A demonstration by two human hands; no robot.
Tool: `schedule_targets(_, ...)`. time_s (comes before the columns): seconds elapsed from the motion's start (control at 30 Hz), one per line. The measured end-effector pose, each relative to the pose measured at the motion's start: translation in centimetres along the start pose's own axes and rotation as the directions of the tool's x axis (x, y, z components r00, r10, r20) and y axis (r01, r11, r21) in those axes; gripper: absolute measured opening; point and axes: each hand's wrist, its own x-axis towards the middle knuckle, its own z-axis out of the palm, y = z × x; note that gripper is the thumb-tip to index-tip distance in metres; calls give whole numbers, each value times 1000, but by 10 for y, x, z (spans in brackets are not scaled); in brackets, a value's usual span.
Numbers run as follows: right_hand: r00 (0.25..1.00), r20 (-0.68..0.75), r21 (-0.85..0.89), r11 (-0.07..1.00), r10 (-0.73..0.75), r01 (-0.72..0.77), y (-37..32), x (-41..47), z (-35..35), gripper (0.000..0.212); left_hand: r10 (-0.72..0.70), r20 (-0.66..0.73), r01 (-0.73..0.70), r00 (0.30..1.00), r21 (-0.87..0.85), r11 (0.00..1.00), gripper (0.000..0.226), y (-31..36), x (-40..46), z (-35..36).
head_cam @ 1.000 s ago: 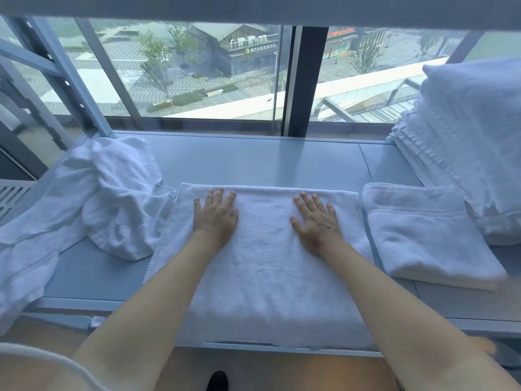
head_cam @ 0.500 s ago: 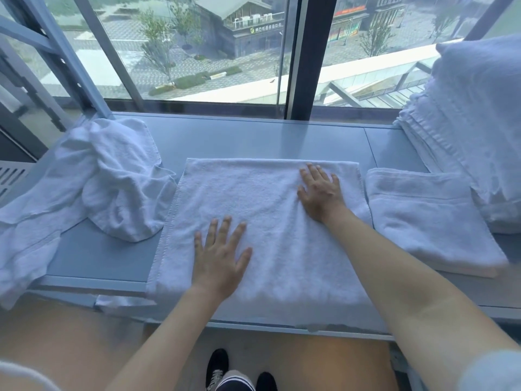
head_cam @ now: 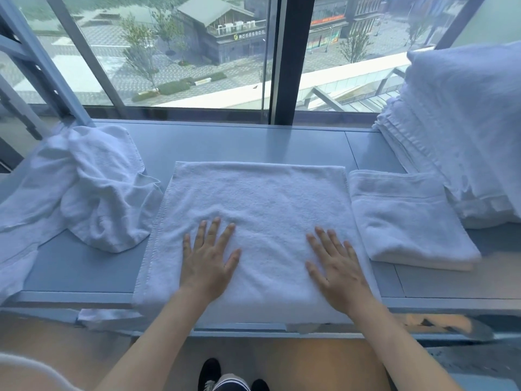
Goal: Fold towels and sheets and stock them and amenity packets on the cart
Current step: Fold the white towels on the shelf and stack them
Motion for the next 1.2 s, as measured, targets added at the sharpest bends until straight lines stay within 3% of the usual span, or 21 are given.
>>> schedule_targets(0.47, 998, -19, 21, 998, 58, -58, 6, 136, -18, 67, -3, 78, 4, 997, -3, 1000, 67, -18, 140, -13)
schedule_targets(0.67, 999, -35, 26, 999, 42, -41, 12, 152, -15, 66, 0, 118, -8, 993, 64, 998, 61, -2, 141, -30)
schedule_targets(0.77, 993, -108, 20, 999, 38, -36, 2, 143, -20, 62, 192, -3, -192, 981, -9, 981, 51, 25, 98, -41)
schedule_targets(0.83, 976, -216, 12, 999, -42, 46, -17, 121, -25, 55, 411, -87, -419, 908, -124, 899, 39, 37, 52, -42)
schedule_targets(0.9, 946, -282, 108, 974, -161, 197, -38, 86, -23, 49, 527, -109, -537, 843, -101, 838, 33, 41, 9, -37)
schedule_targets(1.0, 940, -172, 237, 914, -295, 330, -67, 34, -10, 49, 524, -70, -528, 849, -73, 846, 33, 32, -21, -32)
schedule_targets(1.13, 955, -95, 212, 931, -282, 296, -77, 6, -1, 53, 521, -93, -525, 849, -34, 850, 28, 17, -22, -38)
schedule_targets(1.2, 954, -76, 193, 934, -290, 300, -72, 5, -5, 55, 525, -37, -526, 850, -32, 850, 32, 8, -23, -43)
